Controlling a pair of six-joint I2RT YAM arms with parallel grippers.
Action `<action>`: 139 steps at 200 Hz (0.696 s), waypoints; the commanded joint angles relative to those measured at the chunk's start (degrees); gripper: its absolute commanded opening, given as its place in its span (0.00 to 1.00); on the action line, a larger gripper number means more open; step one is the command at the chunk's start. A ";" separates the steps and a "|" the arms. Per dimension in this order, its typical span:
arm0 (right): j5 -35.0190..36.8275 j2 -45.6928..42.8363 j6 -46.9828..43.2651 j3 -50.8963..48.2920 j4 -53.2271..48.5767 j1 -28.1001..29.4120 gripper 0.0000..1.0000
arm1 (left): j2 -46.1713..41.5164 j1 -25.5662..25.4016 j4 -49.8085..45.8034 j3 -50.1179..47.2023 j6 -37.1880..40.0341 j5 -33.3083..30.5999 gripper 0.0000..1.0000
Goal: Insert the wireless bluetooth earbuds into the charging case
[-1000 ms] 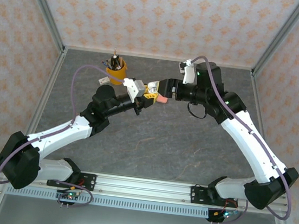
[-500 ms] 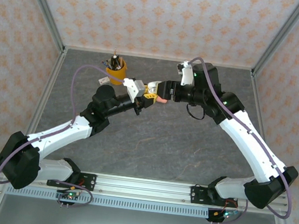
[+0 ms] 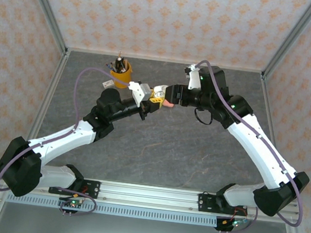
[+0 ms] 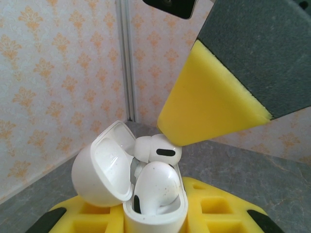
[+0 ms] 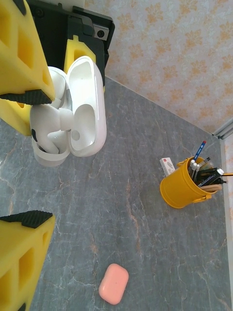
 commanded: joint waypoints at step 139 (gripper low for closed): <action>2.36 -0.46 -0.49 5.11 -0.72 -1.21 0.42 | -1.09 -0.40 3.36 1.30 1.06 0.55 0.00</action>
